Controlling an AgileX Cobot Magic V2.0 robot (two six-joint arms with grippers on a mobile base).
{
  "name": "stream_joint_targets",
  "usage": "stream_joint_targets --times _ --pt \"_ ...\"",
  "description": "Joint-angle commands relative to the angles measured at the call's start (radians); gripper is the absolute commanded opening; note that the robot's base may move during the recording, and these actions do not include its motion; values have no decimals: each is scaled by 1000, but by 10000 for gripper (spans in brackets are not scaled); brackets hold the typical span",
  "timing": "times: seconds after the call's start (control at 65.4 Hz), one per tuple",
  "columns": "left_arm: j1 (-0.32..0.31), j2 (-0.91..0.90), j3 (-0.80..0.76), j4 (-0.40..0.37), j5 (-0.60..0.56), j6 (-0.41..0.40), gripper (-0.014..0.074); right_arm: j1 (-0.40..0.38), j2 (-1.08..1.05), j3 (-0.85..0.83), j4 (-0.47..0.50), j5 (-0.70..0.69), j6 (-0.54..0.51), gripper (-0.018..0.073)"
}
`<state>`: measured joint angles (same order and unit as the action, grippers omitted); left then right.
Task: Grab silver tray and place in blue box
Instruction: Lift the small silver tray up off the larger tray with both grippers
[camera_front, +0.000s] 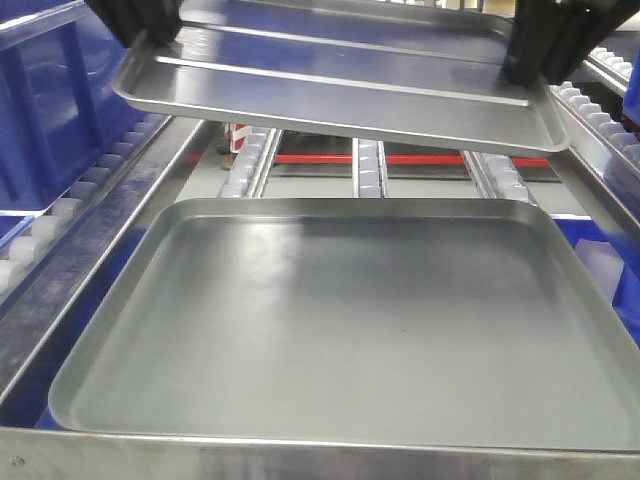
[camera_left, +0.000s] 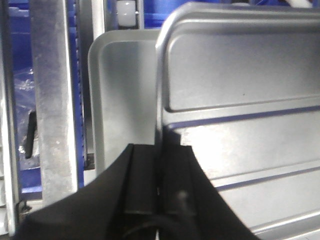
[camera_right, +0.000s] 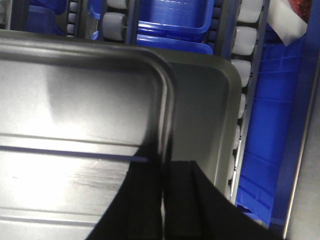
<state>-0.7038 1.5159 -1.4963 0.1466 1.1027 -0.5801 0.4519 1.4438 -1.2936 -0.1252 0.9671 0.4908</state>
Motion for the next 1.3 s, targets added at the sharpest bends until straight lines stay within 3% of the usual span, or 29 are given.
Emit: stream_joint_targets --times 0.0,1.284 --pt "-1 -36 -35 71 9 -7 -97 -8 -40 -31 -59 -16 -21 57" --pt "-1 29 -35 69 41 -7 -98 -8 -40 -31 -59 -17 -21 57"
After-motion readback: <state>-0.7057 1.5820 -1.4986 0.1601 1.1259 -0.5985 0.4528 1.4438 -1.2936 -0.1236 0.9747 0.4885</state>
